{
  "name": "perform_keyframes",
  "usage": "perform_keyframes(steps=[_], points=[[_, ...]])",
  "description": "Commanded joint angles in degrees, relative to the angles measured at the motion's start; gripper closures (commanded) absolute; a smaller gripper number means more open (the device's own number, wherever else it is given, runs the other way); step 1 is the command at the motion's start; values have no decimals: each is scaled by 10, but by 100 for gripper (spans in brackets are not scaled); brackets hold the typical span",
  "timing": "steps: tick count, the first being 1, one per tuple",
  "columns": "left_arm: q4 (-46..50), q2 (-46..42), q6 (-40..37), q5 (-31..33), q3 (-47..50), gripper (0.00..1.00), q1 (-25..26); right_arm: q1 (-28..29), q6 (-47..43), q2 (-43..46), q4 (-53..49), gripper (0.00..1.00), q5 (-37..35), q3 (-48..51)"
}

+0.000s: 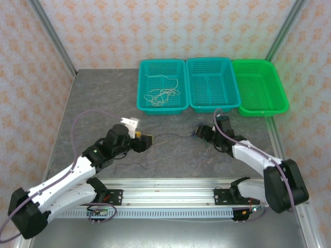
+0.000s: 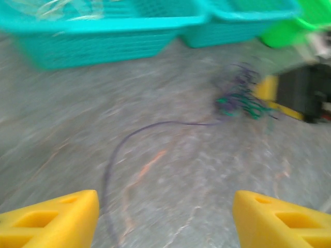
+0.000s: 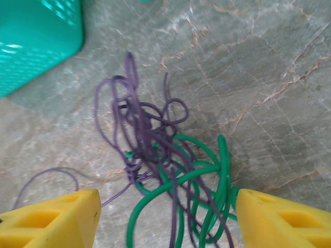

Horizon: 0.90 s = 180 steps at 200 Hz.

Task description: Untangle the cables

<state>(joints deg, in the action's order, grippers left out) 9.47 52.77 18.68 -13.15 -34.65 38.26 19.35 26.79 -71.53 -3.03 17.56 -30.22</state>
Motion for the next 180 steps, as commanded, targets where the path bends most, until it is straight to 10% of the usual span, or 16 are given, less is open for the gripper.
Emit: perform_keyframes(steps=[1, 62, 180], points=[[-83, 103, -128, -75, -49, 29, 33, 4, -16, -44, -11, 30, -35, -27], [-179, 393, -229, -114, -168, 22, 74, 4, -32, -100, 7, 77, -11, -39], [-193, 504, -416, 34, -236, 14, 82, 7, -83, -45, -35, 100, 109, -36]])
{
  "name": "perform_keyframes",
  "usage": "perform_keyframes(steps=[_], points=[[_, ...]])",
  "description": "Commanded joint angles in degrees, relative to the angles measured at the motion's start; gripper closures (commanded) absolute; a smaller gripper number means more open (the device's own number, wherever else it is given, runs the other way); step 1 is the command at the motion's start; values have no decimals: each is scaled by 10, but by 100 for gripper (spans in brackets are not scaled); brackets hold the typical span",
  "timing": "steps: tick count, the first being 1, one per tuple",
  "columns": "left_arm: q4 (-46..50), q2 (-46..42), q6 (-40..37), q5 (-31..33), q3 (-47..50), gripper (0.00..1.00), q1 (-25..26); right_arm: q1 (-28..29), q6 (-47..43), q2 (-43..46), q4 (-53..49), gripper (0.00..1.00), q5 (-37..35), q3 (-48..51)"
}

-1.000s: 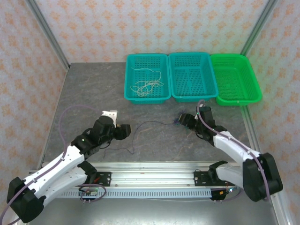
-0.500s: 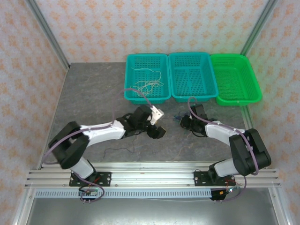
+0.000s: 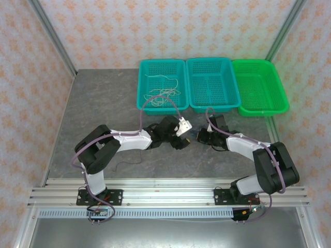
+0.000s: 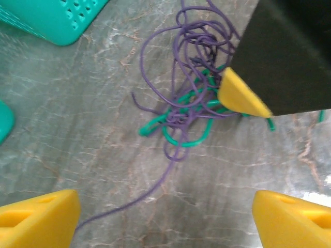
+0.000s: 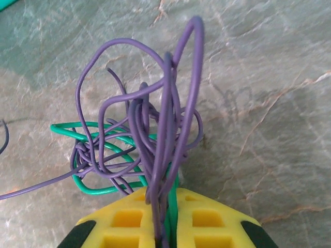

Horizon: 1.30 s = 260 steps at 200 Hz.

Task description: Untangle the cables

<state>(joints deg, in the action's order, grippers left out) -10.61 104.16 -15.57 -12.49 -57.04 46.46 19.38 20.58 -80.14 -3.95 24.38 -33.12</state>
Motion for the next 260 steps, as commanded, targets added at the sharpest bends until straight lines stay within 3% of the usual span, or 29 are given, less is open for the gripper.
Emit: perform_keyframes(steps=[1, 16, 28, 36, 66, 78, 93, 132, 142, 153, 171, 200, 238, 260], points=[[10, -10, -74, 27, -13, 14, 0, 7, -21, 43, -26, 100, 42, -6], [23, 0, -83, 23, -19, 16, 0, 11, -27, 70, -30, 100, 57, 0], [22, 7, -83, 19, -22, 23, 0, 14, -32, 89, -34, 100, 61, 1], [19, 8, -77, 15, -24, 32, 0, 15, -34, 99, -42, 100, 59, 0], [11, 4, -46, 15, -31, 81, -1, 17, -40, 117, -83, 100, 29, -12], [9, 0, -36, 20, -30, 93, 0, 17, -41, 120, -92, 100, 15, -14], [8, -6, -28, 26, -23, 100, -1, 17, -33, 120, -100, 100, -22, -12], [-5, -44, 17, 26, 13, 100, -9, 16, 49, 158, -138, 100, -212, -6], [-20, -63, 55, 13, 31, 100, -21, 15, 80, 164, -148, 93, -262, -2], [-47, -87, 102, -8, 55, 100, -39, 10, 103, 169, -153, 91, -297, 8], [-96, -126, 175, -26, 101, 100, -65, -3, 138, 175, -153, 92, -317, 22], [-121, -197, 228, -21, 157, 100, -88, -39, 199, 169, -181, 100, -340, 34], [-103, -280, 271, 12, 210, 100, -105, -80, 263, 165, -207, 100, -360, 41], [-67, -317, 288, -2, 213, 100, -116, -84, 256, 158, -192, 100, -334, 41]])
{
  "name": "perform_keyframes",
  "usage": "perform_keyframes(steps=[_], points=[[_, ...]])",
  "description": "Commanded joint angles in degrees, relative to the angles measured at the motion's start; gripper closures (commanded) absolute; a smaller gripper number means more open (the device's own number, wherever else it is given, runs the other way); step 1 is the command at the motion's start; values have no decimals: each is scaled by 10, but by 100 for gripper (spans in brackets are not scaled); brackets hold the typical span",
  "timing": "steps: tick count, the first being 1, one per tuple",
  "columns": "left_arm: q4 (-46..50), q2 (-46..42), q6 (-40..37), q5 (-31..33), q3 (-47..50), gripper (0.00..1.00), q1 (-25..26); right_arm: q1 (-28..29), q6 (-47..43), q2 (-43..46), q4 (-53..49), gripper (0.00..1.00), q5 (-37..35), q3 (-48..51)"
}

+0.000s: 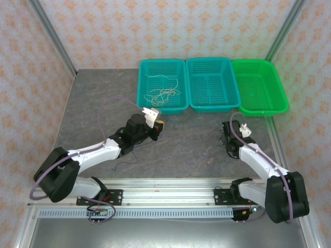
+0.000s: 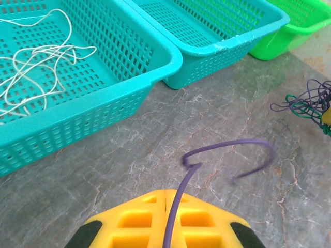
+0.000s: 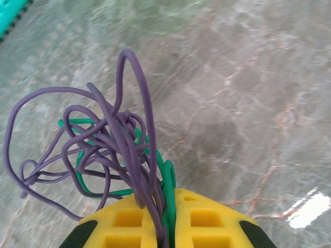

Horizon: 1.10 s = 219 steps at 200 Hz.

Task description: Untangle the cables

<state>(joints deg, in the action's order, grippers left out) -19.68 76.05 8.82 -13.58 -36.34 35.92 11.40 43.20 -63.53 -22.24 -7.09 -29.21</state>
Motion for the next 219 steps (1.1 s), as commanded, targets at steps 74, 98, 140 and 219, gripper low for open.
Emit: perform_keyframes(steps=[74, 98, 140, 219], points=[[182, -61, 102, -67, -280, 100, 0, -4, 5, -37, 75, 100, 44, 31], [203, 6, 86, -56, -430, 100, 7, -4, 6, -37, 77, 100, 48, 41], [210, 179, 5, -47, -717, 100, 7, -3, 2, -18, 81, 100, 65, 53], [180, 649, -54, 34, -1362, 100, 6, -3, -2, -24, 118, 100, 108, 56]])
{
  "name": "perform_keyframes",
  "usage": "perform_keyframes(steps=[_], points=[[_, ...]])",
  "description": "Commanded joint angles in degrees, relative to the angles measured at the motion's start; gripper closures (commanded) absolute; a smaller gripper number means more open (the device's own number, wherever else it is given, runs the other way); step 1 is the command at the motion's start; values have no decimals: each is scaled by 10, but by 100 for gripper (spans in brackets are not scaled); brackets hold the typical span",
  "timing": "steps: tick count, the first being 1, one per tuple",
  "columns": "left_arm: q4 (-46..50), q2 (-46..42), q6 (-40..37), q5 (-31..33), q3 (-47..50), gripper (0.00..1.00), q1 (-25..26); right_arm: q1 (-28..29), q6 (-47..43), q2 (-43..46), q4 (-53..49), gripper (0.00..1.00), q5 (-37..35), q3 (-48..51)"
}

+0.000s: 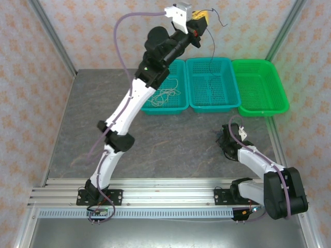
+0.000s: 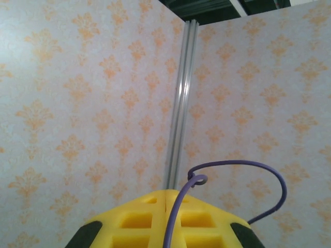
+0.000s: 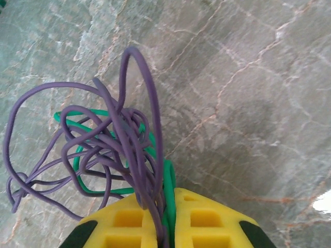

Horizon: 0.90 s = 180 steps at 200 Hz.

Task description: Untangle the cables

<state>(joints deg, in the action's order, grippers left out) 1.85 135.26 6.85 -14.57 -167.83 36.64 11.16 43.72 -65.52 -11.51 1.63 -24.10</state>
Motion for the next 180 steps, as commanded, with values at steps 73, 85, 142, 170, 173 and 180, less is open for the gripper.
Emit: perform_keyframes(steps=[73, 85, 142, 170, 173, 180], points=[[-6, 117, -32, 78, 106, 100, -8, -1, -35, -1, -3, 100, 26, -16], [7, 115, -19, 81, 133, 100, -8, -1, -31, -4, -3, 100, 31, -19], [109, 129, -9, 197, 161, 81, -2, -1, -22, -7, -16, 100, 54, -33], [154, 88, -2, 169, 165, 30, -3, 0, -23, 14, -26, 100, 57, -34], [158, 82, 2, 164, 167, 27, -3, -1, -23, 16, -27, 100, 59, -33], [167, 64, 13, 150, 174, 22, -3, -1, -25, 22, -28, 100, 64, -32]])
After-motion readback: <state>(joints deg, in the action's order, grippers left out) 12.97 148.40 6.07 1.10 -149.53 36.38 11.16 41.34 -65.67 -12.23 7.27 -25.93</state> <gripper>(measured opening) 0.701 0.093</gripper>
